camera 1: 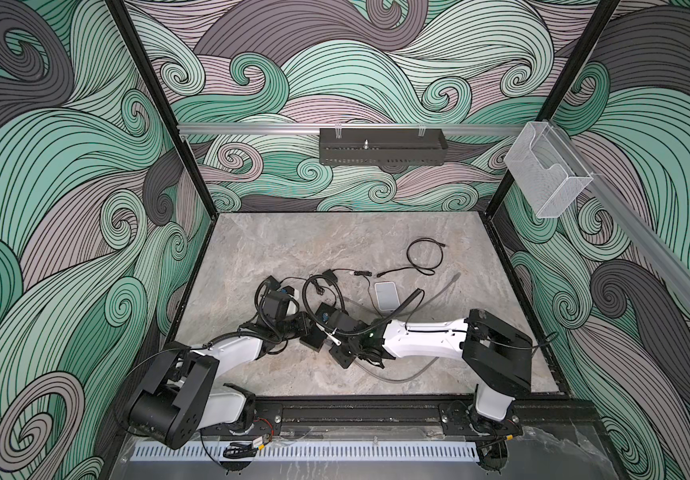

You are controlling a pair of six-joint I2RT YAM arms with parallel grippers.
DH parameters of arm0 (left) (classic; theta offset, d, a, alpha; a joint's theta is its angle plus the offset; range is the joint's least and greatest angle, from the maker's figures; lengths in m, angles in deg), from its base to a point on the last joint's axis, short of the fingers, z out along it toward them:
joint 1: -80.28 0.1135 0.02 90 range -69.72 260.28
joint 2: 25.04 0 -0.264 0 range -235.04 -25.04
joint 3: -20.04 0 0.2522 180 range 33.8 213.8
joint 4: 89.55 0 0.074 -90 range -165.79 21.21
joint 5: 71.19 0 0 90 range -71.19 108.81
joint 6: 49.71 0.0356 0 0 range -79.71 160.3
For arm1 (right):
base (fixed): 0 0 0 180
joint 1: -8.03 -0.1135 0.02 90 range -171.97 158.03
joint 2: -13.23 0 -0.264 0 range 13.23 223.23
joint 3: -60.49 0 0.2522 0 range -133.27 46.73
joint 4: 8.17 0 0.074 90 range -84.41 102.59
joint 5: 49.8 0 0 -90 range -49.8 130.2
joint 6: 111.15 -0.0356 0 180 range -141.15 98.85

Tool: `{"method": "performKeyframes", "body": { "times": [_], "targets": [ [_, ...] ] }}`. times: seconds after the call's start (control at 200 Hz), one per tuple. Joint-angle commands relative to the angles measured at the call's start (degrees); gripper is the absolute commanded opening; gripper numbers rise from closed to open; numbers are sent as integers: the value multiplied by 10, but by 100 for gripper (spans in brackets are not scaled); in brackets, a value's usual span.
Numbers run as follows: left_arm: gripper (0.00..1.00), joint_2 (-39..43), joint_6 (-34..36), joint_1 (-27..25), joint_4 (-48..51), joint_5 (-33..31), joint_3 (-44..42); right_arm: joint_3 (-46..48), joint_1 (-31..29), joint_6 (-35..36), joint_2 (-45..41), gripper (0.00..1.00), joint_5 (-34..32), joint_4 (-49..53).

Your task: Insert the plug into the switch port

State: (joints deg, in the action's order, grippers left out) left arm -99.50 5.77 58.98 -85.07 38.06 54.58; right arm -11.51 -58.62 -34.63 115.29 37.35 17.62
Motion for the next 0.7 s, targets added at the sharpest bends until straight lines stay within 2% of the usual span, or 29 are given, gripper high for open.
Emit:
{"method": "performKeyframes", "body": {
  "times": [0.0, 0.695],
  "targets": [
    [31, -21, 12, -16, 48, 49, 3, 11, -4, 10, -31, 0, -16, -75],
    [31, -40, -4, -17, 26, 72, -2, 47, -15, 10, -4, 0, -49, -131]
  ]
}}
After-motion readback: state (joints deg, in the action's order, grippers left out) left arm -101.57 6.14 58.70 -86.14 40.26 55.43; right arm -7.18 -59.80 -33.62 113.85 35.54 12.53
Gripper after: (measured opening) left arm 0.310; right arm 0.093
